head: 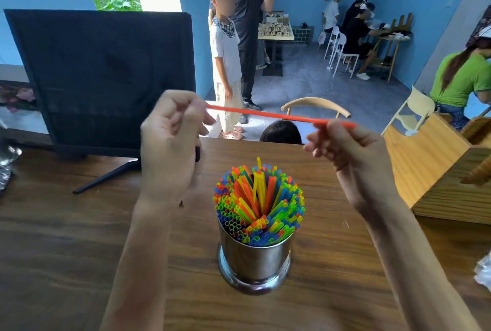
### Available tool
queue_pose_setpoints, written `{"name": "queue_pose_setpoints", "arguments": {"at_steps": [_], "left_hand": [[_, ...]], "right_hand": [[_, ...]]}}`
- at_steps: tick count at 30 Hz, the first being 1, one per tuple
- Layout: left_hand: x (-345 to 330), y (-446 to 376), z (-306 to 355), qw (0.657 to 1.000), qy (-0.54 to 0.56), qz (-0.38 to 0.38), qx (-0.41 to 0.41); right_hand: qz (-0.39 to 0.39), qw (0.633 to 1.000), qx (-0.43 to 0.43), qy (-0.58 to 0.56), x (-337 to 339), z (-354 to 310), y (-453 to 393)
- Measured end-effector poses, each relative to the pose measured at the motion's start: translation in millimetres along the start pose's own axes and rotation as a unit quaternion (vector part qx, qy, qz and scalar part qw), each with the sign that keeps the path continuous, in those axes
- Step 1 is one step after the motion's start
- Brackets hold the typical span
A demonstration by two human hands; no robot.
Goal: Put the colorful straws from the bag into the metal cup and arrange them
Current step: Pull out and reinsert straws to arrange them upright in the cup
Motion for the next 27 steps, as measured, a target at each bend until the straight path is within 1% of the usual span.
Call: {"name": "queue_pose_setpoints", "arguments": {"at_steps": [1, 3, 4, 5, 7, 9, 12, 14, 17, 19, 21, 22, 23, 24, 27], "left_hand": [[-3.2, 1.1, -8.9, 0.997, -0.037, -0.049, 0.035], [-13.6, 6.8, -24.2, 0.975, -0.107, -0.167, 0.095], [-18.3, 10.3, -30.4, 0.962, -0.133, -0.211, 0.115], [-21.9, 12.2, -35.4, 0.953, -0.147, -0.231, 0.127], [-26.7, 10.4, -42.5, 0.953, -0.158, -0.218, 0.136], [-31.2, 8.9, -52.3, 0.949, -0.194, -0.207, 0.139], [-37.1, 11.4, -67.0, 0.927, -0.261, -0.226, 0.144], [-37.9, 11.7, -70.9, 0.923, -0.281, -0.225, 0.135], [-40.2, 11.6, -69.6, 0.925, -0.283, -0.228, 0.111], [-39.5, 10.0, -63.2, 0.946, -0.233, -0.202, 0.098], [-33.6, 4.8, -51.2, 0.977, -0.147, -0.135, 0.077], [-29.4, 2.1, -43.6, 0.988, -0.103, -0.097, 0.058], [-24.9, 0.5, -35.3, 0.996, -0.062, -0.062, 0.035], [-20.2, -0.7, -27.0, 0.999, -0.024, -0.031, 0.009], [-9.8, -0.7, -9.8, 0.996, 0.073, 0.032, -0.045]], "right_hand": [[0.021, 0.999, -0.008, -0.028, 6.5, -1.0, -1.9], [0.046, 0.997, -0.008, -0.054, 16.3, -3.6, -5.2], [0.057, 0.997, -0.005, -0.054, 20.3, -4.5, -6.0], [0.069, 0.996, -0.003, -0.051, 23.5, -4.8, -6.1], [0.09, 0.995, 0.009, -0.029, 26.1, -5.7, -4.6], [0.087, 0.995, 0.036, 0.011, 20.4, -8.5, -1.1], [0.048, 0.989, 0.073, 0.123, 3.3, -7.4, 5.1], [0.012, 0.975, 0.094, 0.199, -10.4, -1.3, 11.6], [-0.036, 0.957, 0.087, 0.275, -26.6, 13.7, 21.8], [-0.058, 0.934, 0.099, 0.338, -32.4, 20.4, 27.6], [-0.081, 0.897, 0.135, 0.412, -36.6, 21.3, 29.6], [-0.091, 0.886, 0.141, 0.432, -37.7, 22.5, 29.3], [-0.099, 0.886, 0.132, 0.434, -37.0, 25.3, 28.6], [-0.102, 0.893, 0.111, 0.424, -35.2, 27.3, 27.0], [-0.068, 0.918, 0.035, 0.389, -25.2, 30.0, 20.0]]}}
Point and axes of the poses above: each hand's wrist, its own y-axis away from the middle knuckle, its own x-axis out of the back of the hand, z = x × y, the point moved 7 cm from there along -y, towards the middle knuckle, and after that the axes turned 12 degrees about y, right-handed, at the moved point
